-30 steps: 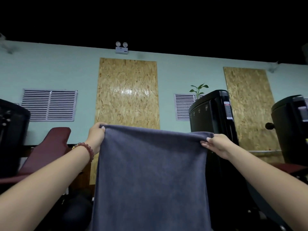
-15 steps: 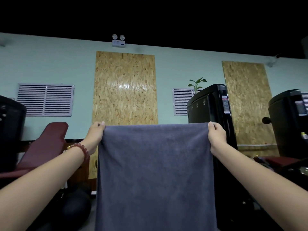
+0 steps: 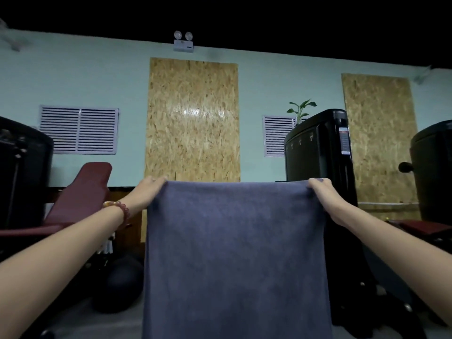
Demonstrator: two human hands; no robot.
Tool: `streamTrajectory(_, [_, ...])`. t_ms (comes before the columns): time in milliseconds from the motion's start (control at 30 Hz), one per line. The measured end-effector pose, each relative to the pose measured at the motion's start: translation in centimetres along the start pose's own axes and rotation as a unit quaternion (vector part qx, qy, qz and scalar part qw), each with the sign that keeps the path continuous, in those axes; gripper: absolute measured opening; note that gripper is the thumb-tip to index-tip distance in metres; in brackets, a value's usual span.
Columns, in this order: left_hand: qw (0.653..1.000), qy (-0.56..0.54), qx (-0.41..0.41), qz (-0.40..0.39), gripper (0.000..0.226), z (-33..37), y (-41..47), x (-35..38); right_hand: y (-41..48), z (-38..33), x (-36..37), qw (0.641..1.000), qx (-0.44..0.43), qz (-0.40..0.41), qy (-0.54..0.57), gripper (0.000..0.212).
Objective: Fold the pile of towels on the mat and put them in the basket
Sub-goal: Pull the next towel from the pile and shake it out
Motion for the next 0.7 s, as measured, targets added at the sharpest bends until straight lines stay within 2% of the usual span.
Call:
streamTrajectory(67, [0.998,-0.021,-0.028,-0.055,0.022,-0.2,-0.4,0.5,0.0,0.4,0.0,1.000,0.007,-0.017,-0.011,0.050])
streamTrajectory(200, [0.991,-0.027,-0.070,-0.114,0.022,-1.0,-0.7,0.5,0.8,1.6,-0.1,0.997,0.010,-0.021,-0.067,0.032])
streamTrajectory(333, [0.984,-0.077,-0.120,-0.109,0.011,-3.2,-1.0,2.4,0.8,2.7,0.9,0.990,-0.007,-0.032,-0.136,0.021])
streamTrajectory(467, [0.976,-0.134,-0.156,-0.073,0.012,-5.5,-1.8,4.5,0.5,5.0,1.8,0.991,0.047,-0.043,-0.121,0.011])
streamTrajectory(533, [0.970,-0.158,-0.174,-0.065,0.012,-6.9,-2.1,5.7,0.1,6.5,2.6,0.991,0.088,-0.054,-0.083,0.015])
streamTrajectory(633, [0.957,-0.193,-0.215,-0.026,0.021,-9.7,-1.7,7.6,-0.5,9.3,4.8,0.982,0.158,-0.085,0.063,0.021])
streamTrajectory(700, [0.963,-0.173,-0.208,0.007,0.020,-10.1,-0.1,7.8,0.1,9.7,5.7,0.976,0.157,-0.080,0.129,0.018])
Point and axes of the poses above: each hand's wrist, its own y-axis towards the middle knuckle, its own x-axis out of the palm, z = x × y, the point moved 7 cm from there along y, towards the middle knuckle, and after that the axes turned 1 degree about x, right-handed, at the moved point
